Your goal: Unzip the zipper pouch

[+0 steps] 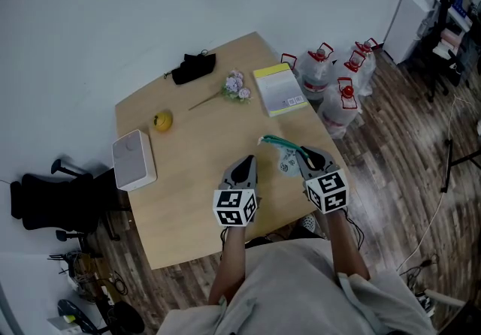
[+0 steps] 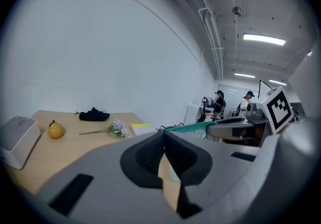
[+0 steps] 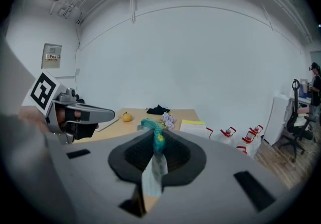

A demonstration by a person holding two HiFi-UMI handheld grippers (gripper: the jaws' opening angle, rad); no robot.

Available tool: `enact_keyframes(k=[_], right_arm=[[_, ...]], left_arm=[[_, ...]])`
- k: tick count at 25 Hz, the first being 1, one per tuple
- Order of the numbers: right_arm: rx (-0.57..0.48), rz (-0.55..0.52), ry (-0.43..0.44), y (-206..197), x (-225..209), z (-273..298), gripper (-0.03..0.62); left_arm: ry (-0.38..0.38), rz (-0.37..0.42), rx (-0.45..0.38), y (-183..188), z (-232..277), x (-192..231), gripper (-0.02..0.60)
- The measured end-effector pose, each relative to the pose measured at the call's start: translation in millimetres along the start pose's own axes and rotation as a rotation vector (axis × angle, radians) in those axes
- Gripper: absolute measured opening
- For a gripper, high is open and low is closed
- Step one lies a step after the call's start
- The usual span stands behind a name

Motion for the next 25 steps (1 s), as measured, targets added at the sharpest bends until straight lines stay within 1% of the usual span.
enact_keyframes(k=[5, 12, 18, 25], right_arm=[[-0.005, 0.002, 0.004, 0.6, 3.0, -0.7, 0.048], [-0.011, 0.003, 0.006, 1.6, 4.5, -1.5, 0.048], [-0.018, -0.003, 0.003, 3.2, 3.3, -2.0, 0.048], [-0.018, -0.004, 0.002, 6.2, 2.6, -3.9, 0.048]], left_arm=[[-0.001, 0.016, 0.006, -1.6, -1.0, -3.5, 0.021], [0.007, 0.009, 0.005, -3.8, -4.6, -2.2, 0.021], [-0.026, 0.017, -0.021, -2.8, -2.5, -8.1, 0.021], [-0.034, 0.018, -0.028, 0.7, -2.5, -8.1, 0.021]])
Point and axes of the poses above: the fingertips, and each gripper's own axes: z forward along the fingers, x to its left, y out of its top, the point moved 8 cm from there along -z, backward along the fingers, and after that the axes turned 12 degrees about x, right-handed, at the moved point
